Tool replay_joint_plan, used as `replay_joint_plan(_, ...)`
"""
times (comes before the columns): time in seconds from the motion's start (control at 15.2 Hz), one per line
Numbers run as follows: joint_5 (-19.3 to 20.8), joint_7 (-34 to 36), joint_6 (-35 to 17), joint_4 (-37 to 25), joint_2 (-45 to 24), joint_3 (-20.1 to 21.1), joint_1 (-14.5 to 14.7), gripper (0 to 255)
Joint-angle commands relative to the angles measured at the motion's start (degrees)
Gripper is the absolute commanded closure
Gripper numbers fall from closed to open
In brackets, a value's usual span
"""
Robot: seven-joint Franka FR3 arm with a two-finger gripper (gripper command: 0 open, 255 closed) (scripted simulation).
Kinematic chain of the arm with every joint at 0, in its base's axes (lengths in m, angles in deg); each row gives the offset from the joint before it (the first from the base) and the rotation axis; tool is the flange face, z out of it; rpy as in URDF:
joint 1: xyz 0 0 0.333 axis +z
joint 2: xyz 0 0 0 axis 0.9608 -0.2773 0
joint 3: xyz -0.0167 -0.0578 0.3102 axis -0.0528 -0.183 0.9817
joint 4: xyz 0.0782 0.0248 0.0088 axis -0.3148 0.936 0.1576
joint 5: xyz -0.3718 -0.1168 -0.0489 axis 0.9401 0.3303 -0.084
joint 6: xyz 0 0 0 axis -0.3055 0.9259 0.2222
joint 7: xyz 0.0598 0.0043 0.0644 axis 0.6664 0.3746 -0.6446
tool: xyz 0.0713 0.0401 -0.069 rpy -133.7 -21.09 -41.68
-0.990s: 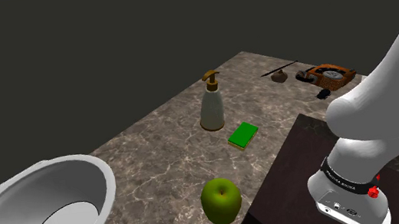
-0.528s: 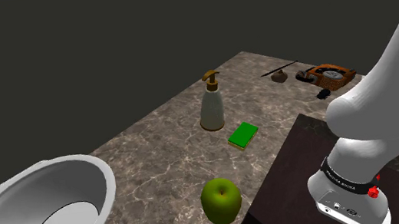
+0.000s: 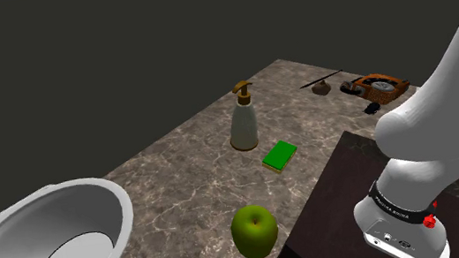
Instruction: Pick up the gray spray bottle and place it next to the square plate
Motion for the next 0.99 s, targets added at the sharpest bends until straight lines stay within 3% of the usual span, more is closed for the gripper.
replay_joint_plan(0.0, 0.0, 0.0, 0.0, 0.0, 0.0, 0.0, 0.0, 0)
replay_joint_plan(0.13, 0.0, 0.0, 0.0, 0.0, 0.0, 0.0, 0.0, 0)
replay_joint_plan(0.26, 8.4, 5.8, 2.6, 0.1, 5.8, -0.9, 1.5, 0)
replay_joint_plan(0.4, 14.7, 10.1, 5.5, -0.3, 10.6, 0.4, 0.9, 0)
replay_joint_plan(0.92, 14.6, 10.0, 5.5, -0.3, 10.5, 0.8, 0.5, 0)
